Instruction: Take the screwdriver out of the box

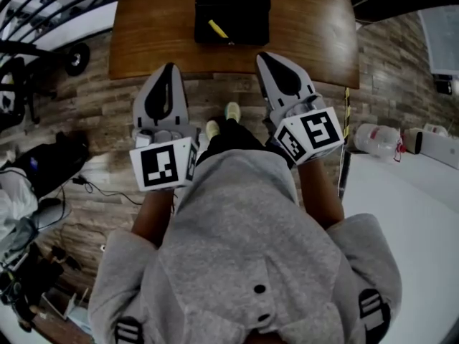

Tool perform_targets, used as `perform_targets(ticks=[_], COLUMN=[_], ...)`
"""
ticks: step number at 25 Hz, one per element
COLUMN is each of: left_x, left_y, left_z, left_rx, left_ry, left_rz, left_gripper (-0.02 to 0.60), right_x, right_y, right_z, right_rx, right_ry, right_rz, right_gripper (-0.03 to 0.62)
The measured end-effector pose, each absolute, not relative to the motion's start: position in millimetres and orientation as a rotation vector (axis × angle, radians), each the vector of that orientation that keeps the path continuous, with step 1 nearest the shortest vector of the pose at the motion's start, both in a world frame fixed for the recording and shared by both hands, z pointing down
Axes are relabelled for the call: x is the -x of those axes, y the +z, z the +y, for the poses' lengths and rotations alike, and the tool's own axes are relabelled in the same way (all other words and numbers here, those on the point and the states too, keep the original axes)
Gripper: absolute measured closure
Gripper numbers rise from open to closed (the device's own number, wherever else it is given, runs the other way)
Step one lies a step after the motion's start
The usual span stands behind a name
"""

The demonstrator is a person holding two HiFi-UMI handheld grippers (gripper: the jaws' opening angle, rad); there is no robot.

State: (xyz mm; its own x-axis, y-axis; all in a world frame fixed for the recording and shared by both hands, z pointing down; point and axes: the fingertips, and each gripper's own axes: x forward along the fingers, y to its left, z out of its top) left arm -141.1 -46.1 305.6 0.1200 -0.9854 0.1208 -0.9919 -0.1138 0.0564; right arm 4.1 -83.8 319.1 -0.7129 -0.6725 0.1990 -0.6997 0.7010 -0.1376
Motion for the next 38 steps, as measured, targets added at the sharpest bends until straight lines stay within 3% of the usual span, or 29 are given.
perform_targets(ticks=[10,38], left_x=[111,106], left_y=[300,303], left_z=[-95,-196], left_rx=[-2.278,-2.237], left_ry=[0.152,0.199], left_rz=[-1.997,-2.073], left_gripper=[0.568,0.568], right_x=[-40,-38], right_y=[323,355], right_z=[-135,-244], right_rx=[-1.157,-1.030], right_ry=[0.340,0.334], right_rz=[-2.762,-2.721], right_gripper=[0.579,0.579])
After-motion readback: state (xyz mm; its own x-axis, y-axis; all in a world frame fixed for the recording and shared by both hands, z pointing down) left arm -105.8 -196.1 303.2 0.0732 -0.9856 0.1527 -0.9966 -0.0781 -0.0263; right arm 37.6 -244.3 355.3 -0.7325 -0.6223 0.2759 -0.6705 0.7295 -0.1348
